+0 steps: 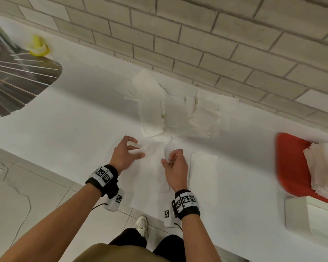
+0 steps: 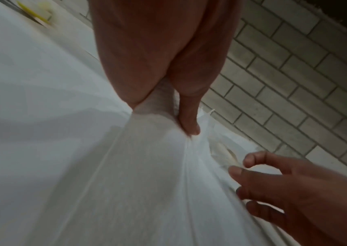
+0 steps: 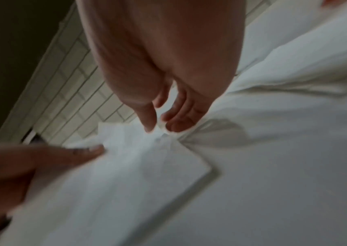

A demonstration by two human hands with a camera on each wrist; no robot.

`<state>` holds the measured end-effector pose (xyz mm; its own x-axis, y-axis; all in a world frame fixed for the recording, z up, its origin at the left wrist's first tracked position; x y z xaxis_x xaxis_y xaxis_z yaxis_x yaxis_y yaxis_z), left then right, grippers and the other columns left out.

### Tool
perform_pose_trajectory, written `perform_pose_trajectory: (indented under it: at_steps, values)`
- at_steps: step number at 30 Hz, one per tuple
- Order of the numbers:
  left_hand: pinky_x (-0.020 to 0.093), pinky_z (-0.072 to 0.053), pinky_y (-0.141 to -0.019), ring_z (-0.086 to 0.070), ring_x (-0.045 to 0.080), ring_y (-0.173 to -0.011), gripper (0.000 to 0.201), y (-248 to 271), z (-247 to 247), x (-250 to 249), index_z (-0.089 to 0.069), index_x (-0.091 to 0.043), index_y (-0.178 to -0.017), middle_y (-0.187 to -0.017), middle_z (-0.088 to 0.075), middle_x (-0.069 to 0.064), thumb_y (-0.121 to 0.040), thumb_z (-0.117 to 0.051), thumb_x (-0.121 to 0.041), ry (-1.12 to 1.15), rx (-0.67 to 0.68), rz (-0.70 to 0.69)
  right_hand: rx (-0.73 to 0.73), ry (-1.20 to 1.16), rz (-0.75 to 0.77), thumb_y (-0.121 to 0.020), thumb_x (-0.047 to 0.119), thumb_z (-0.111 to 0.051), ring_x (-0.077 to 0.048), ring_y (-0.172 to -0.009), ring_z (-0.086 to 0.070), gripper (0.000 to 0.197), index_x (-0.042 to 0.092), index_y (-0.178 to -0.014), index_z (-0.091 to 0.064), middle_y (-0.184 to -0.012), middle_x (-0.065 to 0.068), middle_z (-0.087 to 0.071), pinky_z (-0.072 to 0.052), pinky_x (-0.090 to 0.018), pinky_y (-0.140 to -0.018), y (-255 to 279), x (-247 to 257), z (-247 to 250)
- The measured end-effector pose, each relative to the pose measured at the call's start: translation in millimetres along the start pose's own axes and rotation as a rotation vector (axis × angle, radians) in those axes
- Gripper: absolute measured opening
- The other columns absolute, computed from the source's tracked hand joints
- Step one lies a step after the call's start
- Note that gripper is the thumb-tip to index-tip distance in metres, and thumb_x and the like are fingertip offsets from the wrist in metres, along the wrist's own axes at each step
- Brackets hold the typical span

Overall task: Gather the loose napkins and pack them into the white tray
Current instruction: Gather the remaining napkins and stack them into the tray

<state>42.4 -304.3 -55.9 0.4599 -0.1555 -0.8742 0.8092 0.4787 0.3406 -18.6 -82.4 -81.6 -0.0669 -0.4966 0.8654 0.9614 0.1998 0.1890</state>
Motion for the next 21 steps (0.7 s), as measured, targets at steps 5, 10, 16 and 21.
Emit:
perform_pose_trajectory:
  at_steps: [5,10,16,21]
  values:
    - [0.042,-0.063,-0.090,-0.074,0.011,-0.105,0.047,8,-10,-16,-0.067,-0.033,-0.113,-0.107,-0.077,0.005,-0.079,-0.094,-0.015,0.089,0.086,-0.057,0.118,0.167,-0.052,-0.083,0.069,-0.078,-0.016,-0.134,-0.039,0.095,0.025,-0.158,-0.038,-0.148,0.008,-0.046,-0.037,-0.037,-0.115,2,2,-13]
    - [0.035,-0.062,-0.087,-0.073,0.009,-0.108,0.055,15,-13,-40,-0.067,-0.035,-0.120,-0.114,-0.076,0.003,-0.076,-0.097,-0.020,0.178,0.068,-0.128,-0.012,-0.325,-0.087,-0.090,0.038,-0.088,-0.007,-0.105,-0.075,0.028,0.027,-0.111,-0.075,-0.109,0.012,-0.081,-0.061,-0.045,-0.101,15,29,20]
    - [0.040,-0.060,-0.084,-0.066,0.022,-0.101,0.067,26,-2,-52,-0.062,-0.034,-0.121,-0.115,-0.068,0.007,-0.069,-0.101,-0.020,0.269,0.012,-0.114,-0.303,-0.378,0.002,-0.100,0.030,-0.078,-0.008,-0.102,-0.078,0.017,0.024,-0.116,-0.078,-0.108,0.011,-0.082,-0.061,-0.029,-0.088,47,30,114]
    - [0.040,-0.049,-0.105,-0.058,0.019,-0.118,0.057,43,-21,-62,-0.065,-0.031,-0.125,-0.129,-0.065,-0.012,-0.077,-0.097,-0.028,0.246,0.127,-0.176,-0.271,0.095,-0.016,-0.107,0.056,-0.056,-0.024,-0.089,-0.063,0.032,0.025,-0.105,-0.059,-0.091,0.011,-0.067,-0.052,-0.041,-0.085,20,-19,150]
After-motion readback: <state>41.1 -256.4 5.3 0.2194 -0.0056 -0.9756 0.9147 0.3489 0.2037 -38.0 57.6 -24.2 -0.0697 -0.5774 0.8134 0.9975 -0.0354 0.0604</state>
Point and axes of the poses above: each hand's wrist, its own y-axis away from the middle knuckle, its own z-axis out of the back of the hand, x = y × z, the point moved 2 cm from there along -y, towards the middle knuckle
